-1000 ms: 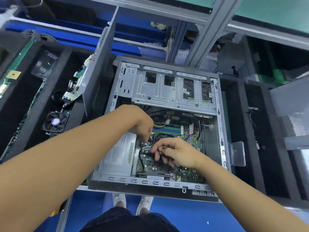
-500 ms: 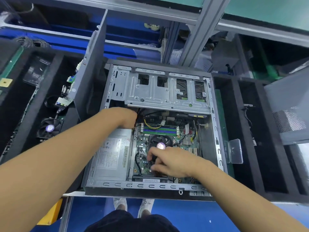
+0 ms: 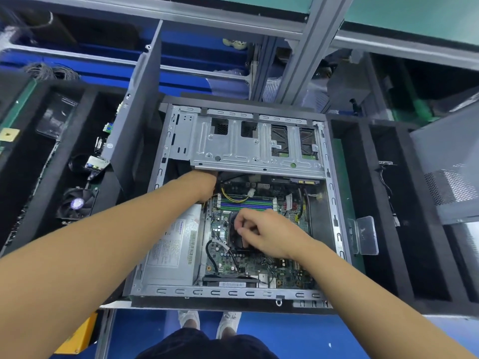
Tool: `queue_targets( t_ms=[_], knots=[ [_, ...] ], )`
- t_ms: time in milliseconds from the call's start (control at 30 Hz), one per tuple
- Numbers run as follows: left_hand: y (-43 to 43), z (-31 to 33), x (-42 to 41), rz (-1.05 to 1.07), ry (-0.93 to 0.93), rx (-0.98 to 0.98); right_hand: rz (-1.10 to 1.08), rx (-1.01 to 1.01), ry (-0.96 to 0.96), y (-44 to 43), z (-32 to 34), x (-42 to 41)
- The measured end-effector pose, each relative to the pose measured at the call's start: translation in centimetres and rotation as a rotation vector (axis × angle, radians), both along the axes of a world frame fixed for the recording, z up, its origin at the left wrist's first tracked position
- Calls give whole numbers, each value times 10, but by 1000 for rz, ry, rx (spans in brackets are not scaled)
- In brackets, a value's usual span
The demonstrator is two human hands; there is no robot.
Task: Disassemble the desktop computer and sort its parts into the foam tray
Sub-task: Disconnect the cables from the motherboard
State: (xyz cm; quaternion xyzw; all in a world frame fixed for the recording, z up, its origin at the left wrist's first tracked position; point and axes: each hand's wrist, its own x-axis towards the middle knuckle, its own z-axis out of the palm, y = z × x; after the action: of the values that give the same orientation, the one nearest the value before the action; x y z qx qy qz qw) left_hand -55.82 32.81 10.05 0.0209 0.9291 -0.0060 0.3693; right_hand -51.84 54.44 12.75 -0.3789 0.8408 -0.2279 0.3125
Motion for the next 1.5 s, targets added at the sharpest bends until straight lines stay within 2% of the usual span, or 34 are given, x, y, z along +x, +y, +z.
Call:
queue_targets(
  t_ms=[167, 300, 433, 600, 833, 1033, 1167, 1233, 1300, 1400, 1500],
  knots=[
    [0, -3, -8, -64, -12, 5, -61, -71, -65, -9, -3, -8],
    [5, -11, -6, -34, 96, 52, -114, -105, -114, -12, -6, -10],
    [7, -15, -7, -11, 152, 91, -196, -82, -9, -14, -12, -20],
    [6, -16, -2, -6, 156, 60, -135, 52, 168, -17, -23, -21],
    [12, -10, -5, 108, 131, 45, -132, 45, 210, -17, -29, -20],
    [-8, 7, 1, 145, -35, 190, -150, 18, 163, -15, -27, -21],
    [-18, 18, 10, 431, -208, 617, -161, 12, 124, -13, -22, -20],
    [-19, 20, 12, 484, -221, 710, -169, -1, 80, -11, -19, -20],
    [-19, 22, 14, 402, -165, 552, -186, -31, 17, -7, -16, -19],
    [-17, 27, 14, 211, -46, 196, -241, -65, -47, 0, -9, -17],
    [-8, 25, 17, 221, -24, 34, -297, -15, -9, 7, -3, -17]
  ],
)
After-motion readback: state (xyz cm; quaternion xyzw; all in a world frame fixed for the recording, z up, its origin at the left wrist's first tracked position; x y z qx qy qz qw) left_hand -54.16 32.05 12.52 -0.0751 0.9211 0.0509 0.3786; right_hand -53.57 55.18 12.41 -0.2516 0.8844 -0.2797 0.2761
